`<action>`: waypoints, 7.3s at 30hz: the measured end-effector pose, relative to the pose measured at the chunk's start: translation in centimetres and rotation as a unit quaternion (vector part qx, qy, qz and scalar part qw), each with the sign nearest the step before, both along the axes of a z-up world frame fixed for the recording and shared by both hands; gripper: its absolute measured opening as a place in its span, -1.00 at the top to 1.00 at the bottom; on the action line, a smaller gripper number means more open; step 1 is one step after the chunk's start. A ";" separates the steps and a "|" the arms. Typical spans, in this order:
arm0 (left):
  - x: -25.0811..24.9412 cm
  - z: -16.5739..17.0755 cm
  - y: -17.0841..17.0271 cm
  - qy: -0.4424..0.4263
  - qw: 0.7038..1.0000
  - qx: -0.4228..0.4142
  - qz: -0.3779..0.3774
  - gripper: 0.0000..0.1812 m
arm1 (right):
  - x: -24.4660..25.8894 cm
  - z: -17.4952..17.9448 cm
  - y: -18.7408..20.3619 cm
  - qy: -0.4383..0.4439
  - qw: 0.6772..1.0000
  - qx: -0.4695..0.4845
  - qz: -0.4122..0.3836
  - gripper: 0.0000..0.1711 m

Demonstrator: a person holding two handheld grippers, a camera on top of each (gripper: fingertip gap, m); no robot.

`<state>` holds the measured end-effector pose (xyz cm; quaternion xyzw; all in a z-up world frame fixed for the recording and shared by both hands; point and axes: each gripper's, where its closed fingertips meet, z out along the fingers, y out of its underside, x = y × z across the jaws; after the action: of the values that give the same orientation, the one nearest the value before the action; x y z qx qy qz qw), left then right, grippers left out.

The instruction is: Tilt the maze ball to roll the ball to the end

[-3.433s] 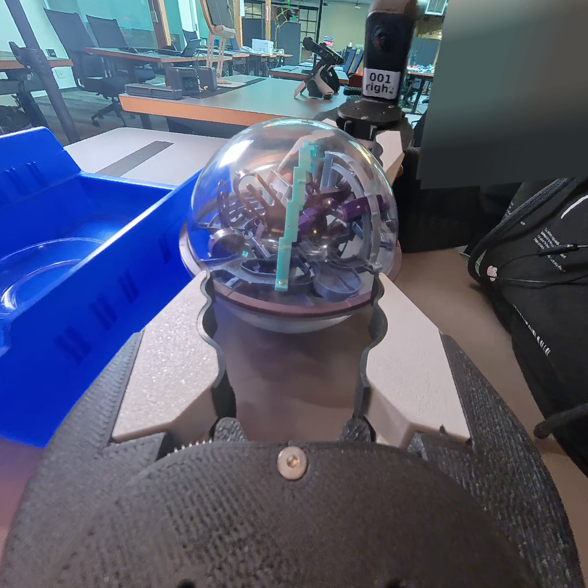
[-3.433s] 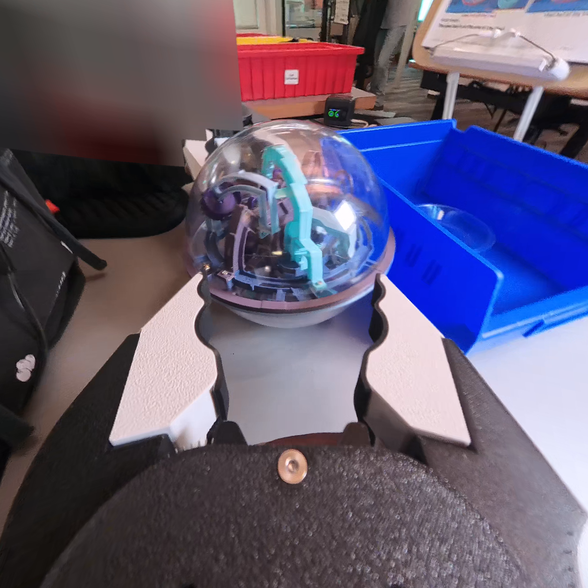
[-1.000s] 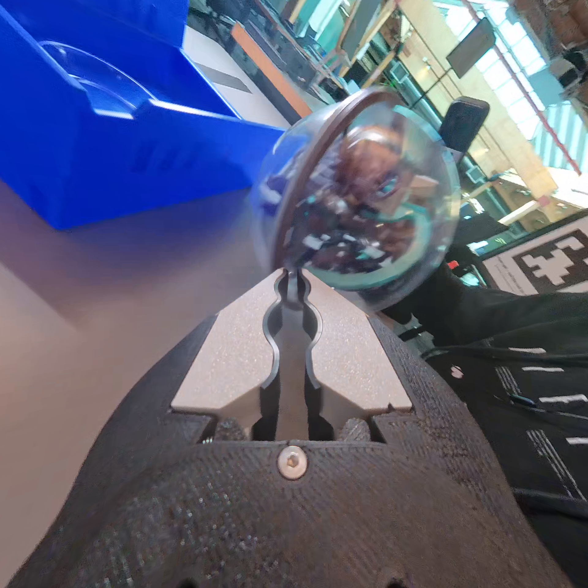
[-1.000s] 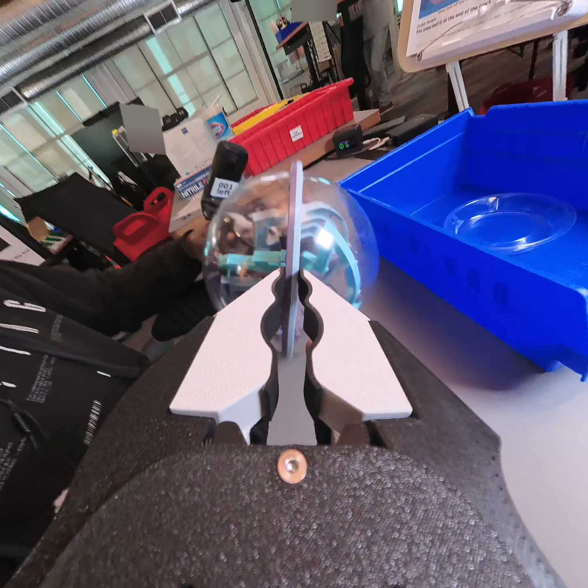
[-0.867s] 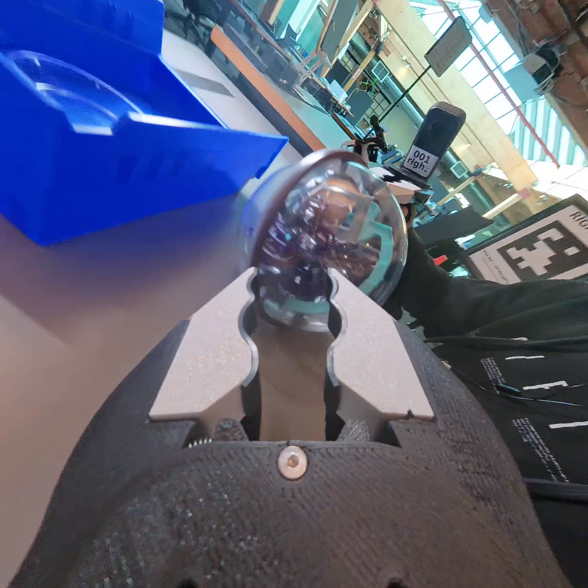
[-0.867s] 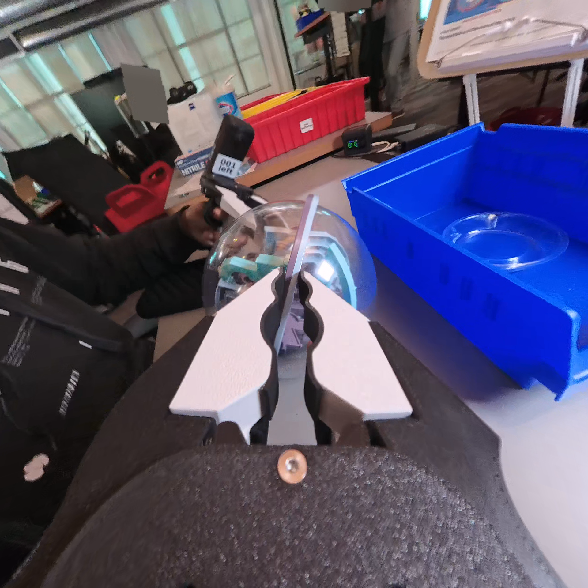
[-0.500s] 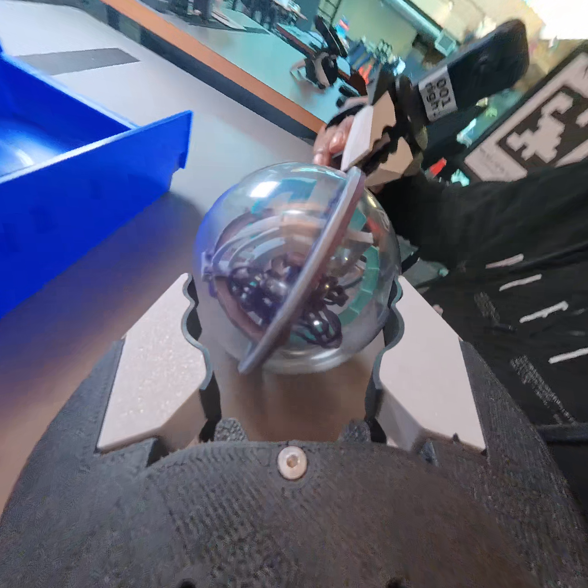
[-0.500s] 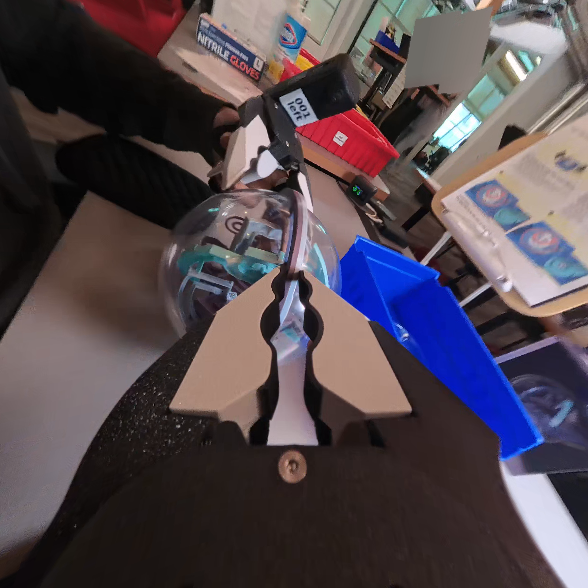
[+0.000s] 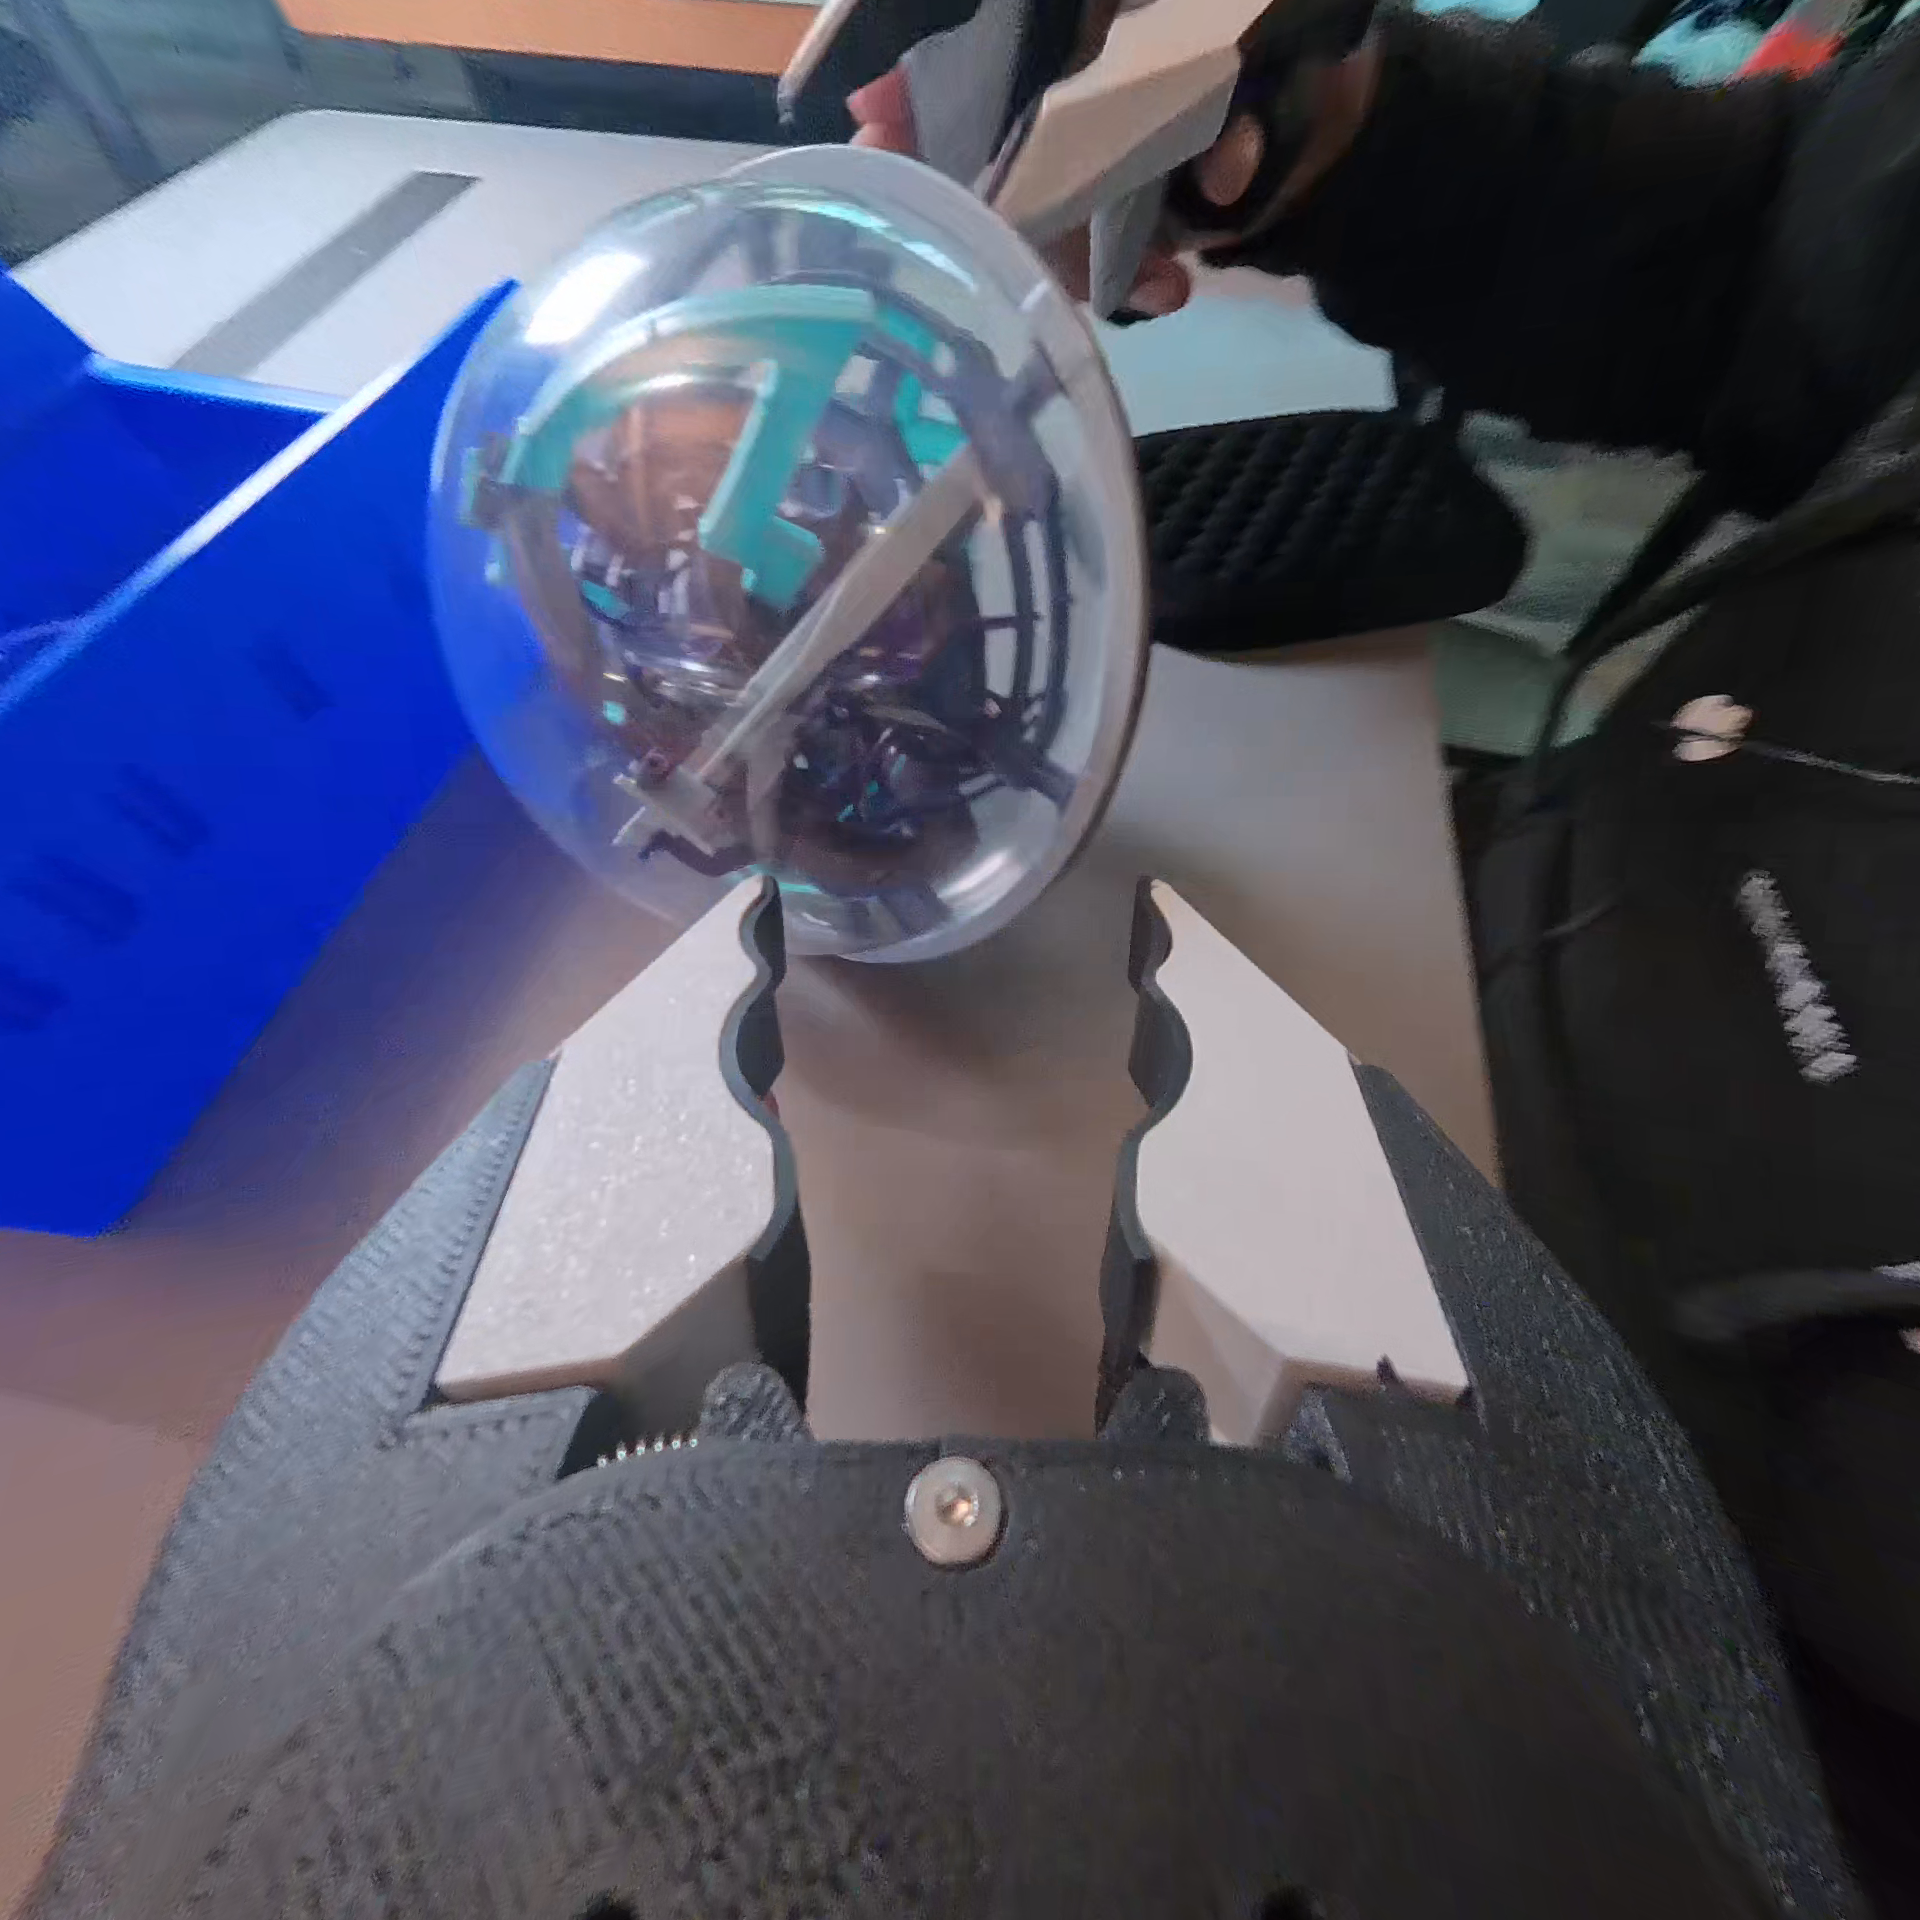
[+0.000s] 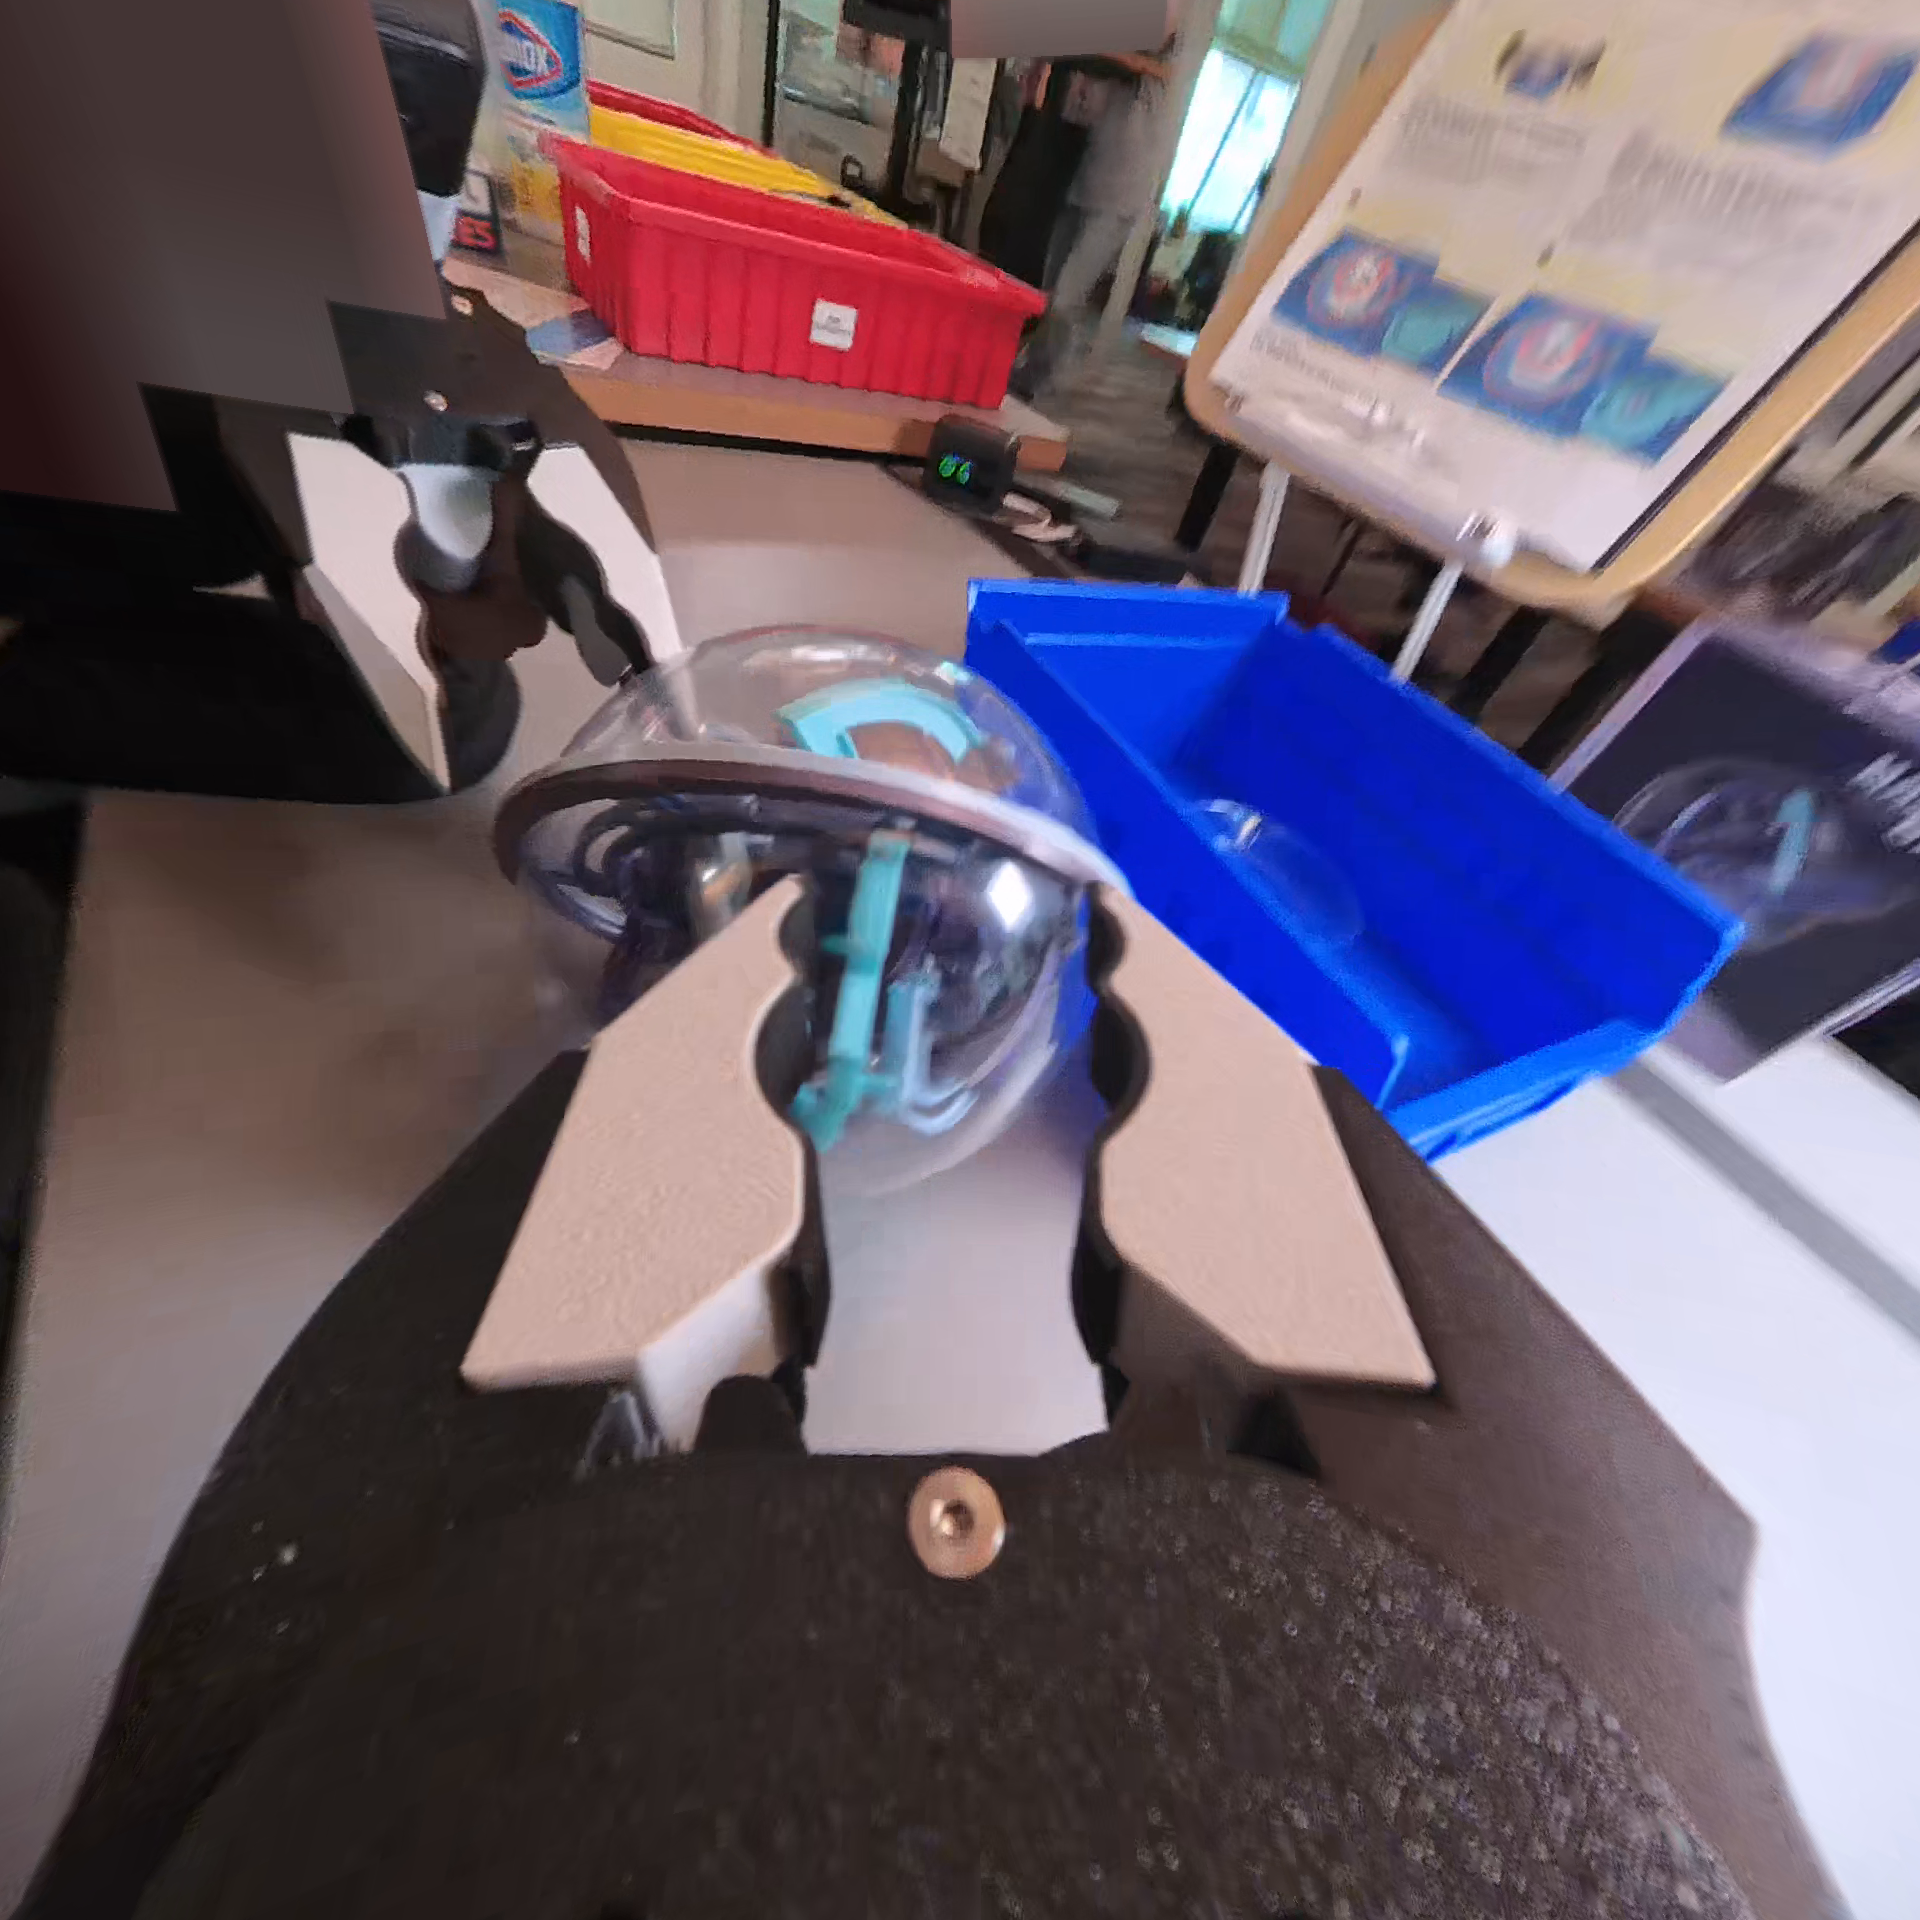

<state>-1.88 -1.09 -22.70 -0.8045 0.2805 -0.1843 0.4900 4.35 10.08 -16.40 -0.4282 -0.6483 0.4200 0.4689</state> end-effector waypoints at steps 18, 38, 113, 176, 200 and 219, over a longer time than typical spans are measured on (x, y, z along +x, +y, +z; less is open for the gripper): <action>-1.2 -1.9 4.9 -0.213 0.973 -0.092 -0.015 -0.16 | 0.3 -4.7 0.0 -0.147 0.962 -0.226 0.044 0.08; -4.1 -1.7 4.7 -0.309 0.944 -0.116 0.024 0.77 | -0.2 -5.2 3.2 -0.114 0.928 -0.351 0.052 0.88; -5.7 -0.6 4.0 -0.513 0.825 -0.233 0.037 0.93 | -1.0 -8.0 1.4 -0.198 0.835 -0.501 0.109 0.91; -2.4 -0.9 1.5 -0.418 0.876 -0.236 -0.043 0.93 | -1.3 -8.6 3.3 -0.174 0.858 -0.480 0.055 0.86; -11.0 1.9 6.7 -0.436 0.891 -0.091 0.094 0.15 | -1.7 -9.2 2.6 -0.196 0.854 -0.478 0.056 0.80; -9.4 0.3 6.8 -0.445 0.886 -0.118 0.056 0.61 | -2.5 -7.5 0.4 -0.181 0.823 -0.528 0.103 0.79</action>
<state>-11.29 5.68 -22.43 -0.7041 -0.0368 -0.5269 0.4745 1.82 10.44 -23.92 -0.6092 -0.4411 0.6590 -0.0011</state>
